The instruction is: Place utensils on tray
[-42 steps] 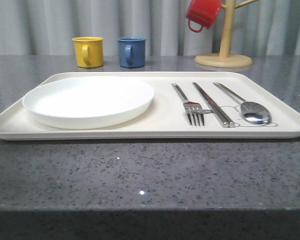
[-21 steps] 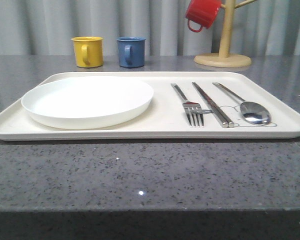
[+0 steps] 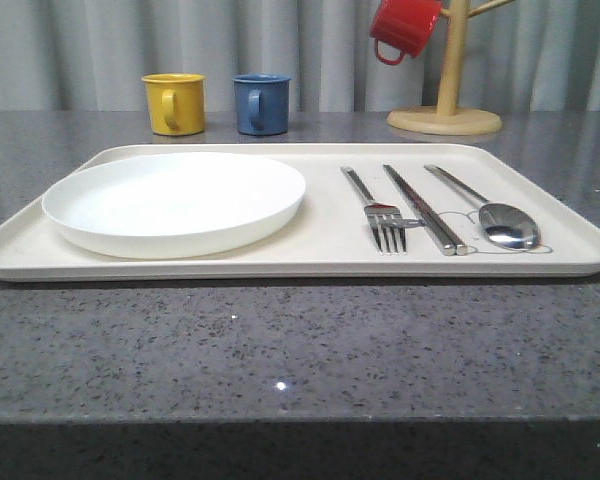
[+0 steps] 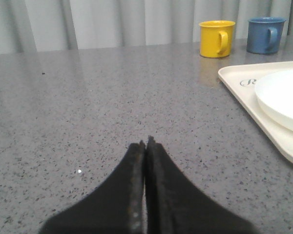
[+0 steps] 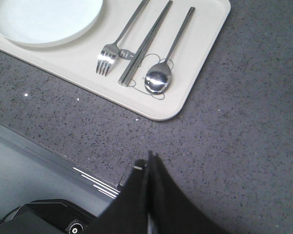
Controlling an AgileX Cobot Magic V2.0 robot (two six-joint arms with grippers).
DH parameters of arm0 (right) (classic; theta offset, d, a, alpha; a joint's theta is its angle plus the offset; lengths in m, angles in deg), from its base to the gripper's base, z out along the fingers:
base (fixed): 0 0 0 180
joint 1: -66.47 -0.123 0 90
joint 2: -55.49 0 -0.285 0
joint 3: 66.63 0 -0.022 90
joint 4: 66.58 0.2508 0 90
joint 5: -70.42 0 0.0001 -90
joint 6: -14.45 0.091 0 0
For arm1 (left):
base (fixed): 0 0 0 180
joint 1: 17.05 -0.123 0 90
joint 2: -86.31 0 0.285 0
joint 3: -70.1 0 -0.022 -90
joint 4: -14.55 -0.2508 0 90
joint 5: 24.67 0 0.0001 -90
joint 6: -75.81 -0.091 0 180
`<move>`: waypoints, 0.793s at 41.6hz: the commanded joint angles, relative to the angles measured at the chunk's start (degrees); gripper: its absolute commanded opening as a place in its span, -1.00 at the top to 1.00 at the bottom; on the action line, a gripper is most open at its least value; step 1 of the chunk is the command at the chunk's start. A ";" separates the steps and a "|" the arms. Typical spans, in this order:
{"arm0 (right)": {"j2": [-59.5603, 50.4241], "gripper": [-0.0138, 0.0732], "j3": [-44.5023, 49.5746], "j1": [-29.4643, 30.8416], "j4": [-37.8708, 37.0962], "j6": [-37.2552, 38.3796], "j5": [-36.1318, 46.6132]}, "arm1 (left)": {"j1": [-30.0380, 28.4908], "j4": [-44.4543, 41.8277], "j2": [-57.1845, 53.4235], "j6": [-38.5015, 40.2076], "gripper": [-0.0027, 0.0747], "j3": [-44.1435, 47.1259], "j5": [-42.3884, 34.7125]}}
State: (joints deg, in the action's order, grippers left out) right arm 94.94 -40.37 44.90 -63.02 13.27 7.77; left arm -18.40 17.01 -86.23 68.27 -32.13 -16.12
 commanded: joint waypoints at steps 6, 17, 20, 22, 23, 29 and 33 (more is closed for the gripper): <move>0.34 0.84 -1.05 -0.16 0.38 -0.51 3.36 | 0.02 0.37 -1.37 -0.01 0.98 -0.14 -7.72; 0.34 0.84 -1.05 -0.16 0.38 -0.51 3.36 | 0.02 0.51 -1.37 -0.01 0.98 -0.14 -9.49; 0.34 0.84 -1.05 -0.16 0.38 -0.51 3.36 | 0.02 0.75 -1.37 0.96 0.98 -0.14 -10.30; 0.34 0.84 -1.05 -0.16 0.38 -0.51 3.36 | 0.02 0.21 -1.37 1.35 0.98 -0.14 -10.95; 0.34 0.84 -1.05 -0.16 0.38 -0.51 3.36 | 0.02 -0.28 -1.37 1.74 0.98 -0.14 -11.09; 0.34 0.84 -1.05 -0.16 0.38 -0.51 3.36 | 0.02 -2.46 -1.37 3.07 0.98 -0.14 -11.40; 0.34 0.84 -1.05 -0.16 0.38 -0.51 3.36 | 0.02 -1.97 -1.37 3.07 0.98 -0.14 -11.26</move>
State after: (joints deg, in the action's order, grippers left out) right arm 94.95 -40.37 44.90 -63.02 13.27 7.77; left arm -18.40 15.18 -86.23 70.50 -32.13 -22.55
